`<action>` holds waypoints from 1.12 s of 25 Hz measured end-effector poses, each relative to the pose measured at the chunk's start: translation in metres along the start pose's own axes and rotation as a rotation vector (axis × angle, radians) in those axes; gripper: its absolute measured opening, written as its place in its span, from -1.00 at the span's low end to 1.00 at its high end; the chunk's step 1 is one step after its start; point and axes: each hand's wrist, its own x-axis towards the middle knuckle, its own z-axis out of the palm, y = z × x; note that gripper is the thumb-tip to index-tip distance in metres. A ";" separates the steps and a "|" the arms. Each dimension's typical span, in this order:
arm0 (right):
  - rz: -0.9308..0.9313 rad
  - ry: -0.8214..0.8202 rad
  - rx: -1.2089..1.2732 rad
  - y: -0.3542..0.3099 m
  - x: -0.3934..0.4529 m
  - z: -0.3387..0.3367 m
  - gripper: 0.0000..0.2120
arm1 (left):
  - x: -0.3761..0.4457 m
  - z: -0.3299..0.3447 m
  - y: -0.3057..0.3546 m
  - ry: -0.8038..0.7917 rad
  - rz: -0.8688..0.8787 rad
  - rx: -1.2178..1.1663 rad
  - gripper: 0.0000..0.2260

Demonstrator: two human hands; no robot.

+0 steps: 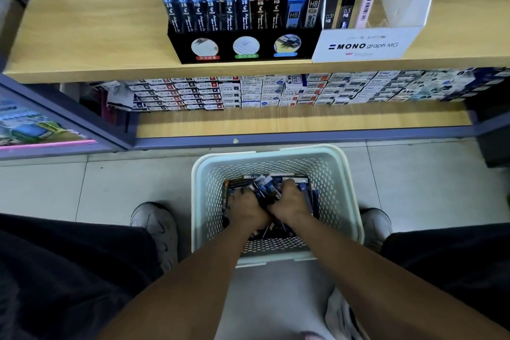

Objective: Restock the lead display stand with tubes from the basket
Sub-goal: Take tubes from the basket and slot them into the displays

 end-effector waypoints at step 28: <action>0.040 -0.104 0.062 0.002 0.004 -0.033 -0.81 | -0.024 -0.019 0.014 -0.022 -0.107 -0.962 -0.90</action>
